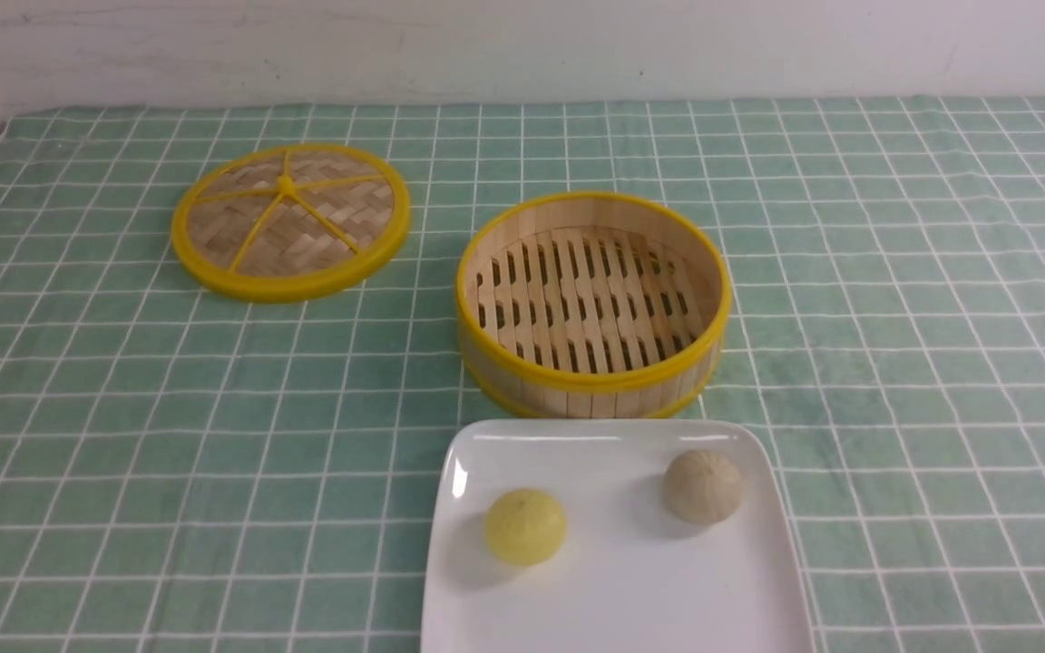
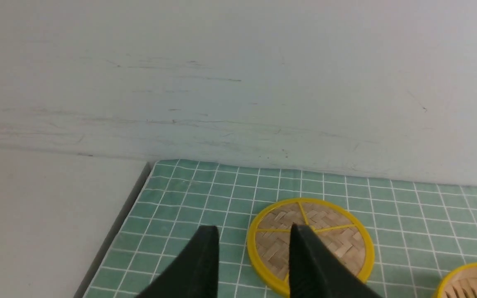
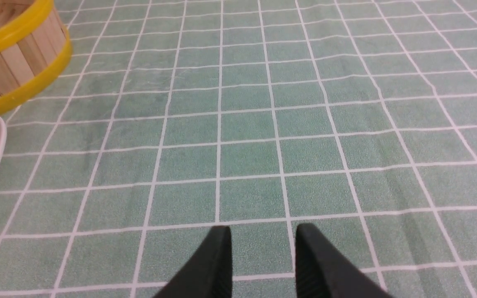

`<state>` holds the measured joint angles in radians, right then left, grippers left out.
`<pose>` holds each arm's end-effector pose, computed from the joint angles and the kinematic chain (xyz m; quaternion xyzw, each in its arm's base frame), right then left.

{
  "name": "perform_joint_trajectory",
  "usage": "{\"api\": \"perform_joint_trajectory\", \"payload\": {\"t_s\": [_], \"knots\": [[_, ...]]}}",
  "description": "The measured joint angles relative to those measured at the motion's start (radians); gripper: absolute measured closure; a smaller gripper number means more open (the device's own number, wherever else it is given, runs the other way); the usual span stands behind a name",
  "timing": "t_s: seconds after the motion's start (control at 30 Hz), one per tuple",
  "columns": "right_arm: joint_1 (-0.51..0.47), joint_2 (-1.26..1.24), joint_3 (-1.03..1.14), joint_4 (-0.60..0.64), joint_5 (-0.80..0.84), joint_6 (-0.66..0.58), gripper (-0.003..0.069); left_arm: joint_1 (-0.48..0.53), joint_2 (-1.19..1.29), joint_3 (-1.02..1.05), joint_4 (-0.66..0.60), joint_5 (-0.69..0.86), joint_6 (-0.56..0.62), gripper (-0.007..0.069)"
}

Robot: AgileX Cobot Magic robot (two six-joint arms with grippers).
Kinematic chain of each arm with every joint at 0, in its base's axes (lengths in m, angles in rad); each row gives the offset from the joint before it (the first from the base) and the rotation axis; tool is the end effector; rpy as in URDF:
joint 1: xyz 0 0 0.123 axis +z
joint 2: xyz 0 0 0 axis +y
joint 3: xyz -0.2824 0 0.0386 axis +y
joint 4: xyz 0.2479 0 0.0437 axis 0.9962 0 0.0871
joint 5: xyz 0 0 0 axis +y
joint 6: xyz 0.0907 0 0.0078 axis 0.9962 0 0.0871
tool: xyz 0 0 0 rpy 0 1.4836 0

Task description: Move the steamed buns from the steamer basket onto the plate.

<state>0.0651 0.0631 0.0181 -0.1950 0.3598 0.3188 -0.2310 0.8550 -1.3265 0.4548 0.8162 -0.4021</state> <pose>0.0569 -0.0025 0.1717 0.0486 0.8170 0.0298 0.5738 0.1325 -0.0012 0.4954 -0.0440 0.7707 0.0281 0.6350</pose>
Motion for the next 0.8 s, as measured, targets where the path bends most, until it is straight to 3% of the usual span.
{"api": "perform_joint_trajectory", "payload": {"t_s": [0.13, 0.3, 0.47, 0.6, 0.8], "knots": [[0.0, 0.0, 0.0, 0.0, 0.0, 0.0, 0.042, 0.069, -0.083, 0.224, -0.002, -0.125, -0.052, 0.0351], [0.0, 0.0, 0.0, 0.0, 0.0, 0.0, 0.042, 0.179, -0.261, 0.713, -0.003, -0.351, -0.206, 0.0351], [0.0, 0.0, 0.0, 0.0, 0.0, 0.0, 0.042, 0.247, -0.478, 1.044, 0.025, -0.534, -0.26, 0.0351], [0.0, 0.0, 0.0, 0.0, 0.0, 0.0, 0.042, 0.285, -0.591, 1.16, 0.038, -0.588, -0.265, 0.0351], [0.0, 0.0, 0.0, 0.0, 0.0, 0.0, 0.042, 0.307, -0.705, 1.234, 0.038, -0.516, -0.266, 0.0351]]}}
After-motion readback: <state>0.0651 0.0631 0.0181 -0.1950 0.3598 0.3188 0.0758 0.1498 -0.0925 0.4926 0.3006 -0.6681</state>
